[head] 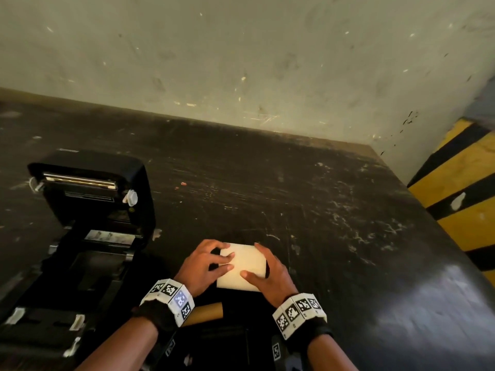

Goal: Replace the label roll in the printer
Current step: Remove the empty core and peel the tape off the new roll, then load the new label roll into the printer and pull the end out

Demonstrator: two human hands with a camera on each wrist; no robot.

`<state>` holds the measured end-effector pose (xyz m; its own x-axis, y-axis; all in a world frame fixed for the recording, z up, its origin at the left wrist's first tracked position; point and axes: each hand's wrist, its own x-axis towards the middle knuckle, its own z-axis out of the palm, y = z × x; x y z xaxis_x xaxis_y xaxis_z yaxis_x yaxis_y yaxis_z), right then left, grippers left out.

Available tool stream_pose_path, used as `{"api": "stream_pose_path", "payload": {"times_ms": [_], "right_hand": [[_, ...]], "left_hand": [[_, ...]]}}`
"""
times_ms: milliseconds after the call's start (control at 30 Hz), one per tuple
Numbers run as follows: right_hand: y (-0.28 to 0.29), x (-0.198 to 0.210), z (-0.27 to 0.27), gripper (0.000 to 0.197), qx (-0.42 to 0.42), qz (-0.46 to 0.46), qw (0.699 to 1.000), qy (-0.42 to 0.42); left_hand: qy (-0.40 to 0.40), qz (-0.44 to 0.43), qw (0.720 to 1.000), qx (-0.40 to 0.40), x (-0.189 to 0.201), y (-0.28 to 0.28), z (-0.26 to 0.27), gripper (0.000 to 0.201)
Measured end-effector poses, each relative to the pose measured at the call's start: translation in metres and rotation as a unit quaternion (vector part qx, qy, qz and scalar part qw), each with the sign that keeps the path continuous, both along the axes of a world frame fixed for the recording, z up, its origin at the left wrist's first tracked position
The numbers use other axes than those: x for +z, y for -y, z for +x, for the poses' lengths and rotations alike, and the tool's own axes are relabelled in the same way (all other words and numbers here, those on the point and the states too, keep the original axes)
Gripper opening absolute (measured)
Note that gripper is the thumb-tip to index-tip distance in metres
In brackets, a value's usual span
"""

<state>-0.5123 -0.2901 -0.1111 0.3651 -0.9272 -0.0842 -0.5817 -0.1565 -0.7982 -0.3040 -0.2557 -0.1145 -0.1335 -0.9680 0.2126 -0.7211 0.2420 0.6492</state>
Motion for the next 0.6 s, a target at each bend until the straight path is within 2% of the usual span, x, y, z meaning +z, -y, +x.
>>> {"api": "stream_pose_path", "payload": {"times_ms": [167, 300, 433, 600], "right_hand": [[0.008, 0.003, -0.007, 0.073, 0.024, -0.004, 1.000, -0.006], [0.011, 0.005, -0.013, 0.066, 0.049, 0.017, 0.998, 0.047], [0.020, 0.009, -0.021, 0.063, 0.099, 0.046, 0.993, 0.046], [0.016, 0.014, -0.025, 0.061, 0.108, 0.071, 0.989, 0.070]], "left_hand": [[0.013, -0.003, 1.000, -0.003, -0.001, -0.001, 0.000, 0.040], [0.022, -0.004, 1.000, -0.001, 0.000, 0.000, 0.000, 0.035], [0.014, -0.015, 1.000, -0.001, -0.001, -0.001, 0.000, 0.034], [0.040, 0.001, 0.999, -0.010, 0.002, -0.005, 0.001, 0.037]]}}
